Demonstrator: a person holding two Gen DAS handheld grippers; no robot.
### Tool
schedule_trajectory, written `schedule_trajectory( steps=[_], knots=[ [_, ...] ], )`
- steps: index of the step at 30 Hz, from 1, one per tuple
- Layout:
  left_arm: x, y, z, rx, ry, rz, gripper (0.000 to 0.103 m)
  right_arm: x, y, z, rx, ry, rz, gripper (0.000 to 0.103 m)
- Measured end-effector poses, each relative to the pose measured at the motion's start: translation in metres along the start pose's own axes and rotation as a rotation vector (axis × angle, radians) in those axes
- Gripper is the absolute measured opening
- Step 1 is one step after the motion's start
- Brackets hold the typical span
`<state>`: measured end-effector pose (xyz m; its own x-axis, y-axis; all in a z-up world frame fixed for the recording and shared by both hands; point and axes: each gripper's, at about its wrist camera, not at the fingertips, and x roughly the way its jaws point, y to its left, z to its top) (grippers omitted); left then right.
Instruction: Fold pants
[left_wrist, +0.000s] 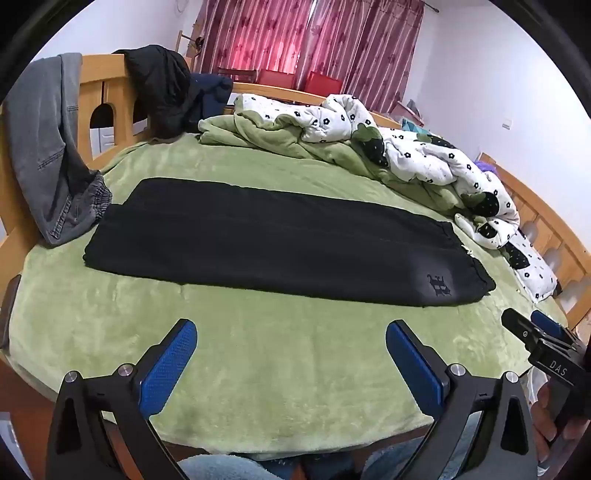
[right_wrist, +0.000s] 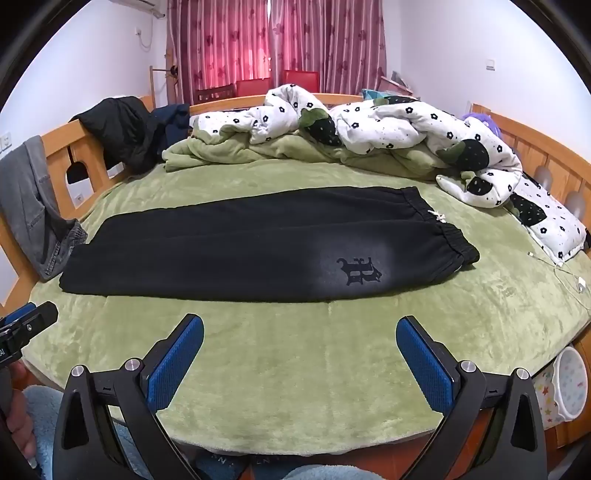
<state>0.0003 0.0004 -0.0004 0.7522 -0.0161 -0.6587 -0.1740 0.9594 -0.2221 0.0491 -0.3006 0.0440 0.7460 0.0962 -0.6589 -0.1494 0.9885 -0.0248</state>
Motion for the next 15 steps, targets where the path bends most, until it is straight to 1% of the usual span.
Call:
schedule_trajectory(
  steps=[6,7,13,15],
  knots=[
    [-0.0025,-0.0090,0.0021,0.023,0.002,0.018,0.103,-0.0006,0.0003,-0.0005,0.001,0.003,0.001,0.102],
    [-0.0030,-0.0049,0.0020,0.011,-0.009,0.004,0.103,-0.0004,0.0003,-0.0005,0.002,0.004,0.000,0.102],
    [-0.0057,-0.0013,0.0032,0.013,-0.015,-0.005,0.103,-0.0011,-0.0027,0.0005,0.004,0.003,0.000,0.102],
    [-0.0051,-0.0004,-0.0015,0.014,-0.020,0.002,0.103,-0.0013,-0.0026,-0.0006,0.005,0.000,-0.002,0.102]
  ],
)
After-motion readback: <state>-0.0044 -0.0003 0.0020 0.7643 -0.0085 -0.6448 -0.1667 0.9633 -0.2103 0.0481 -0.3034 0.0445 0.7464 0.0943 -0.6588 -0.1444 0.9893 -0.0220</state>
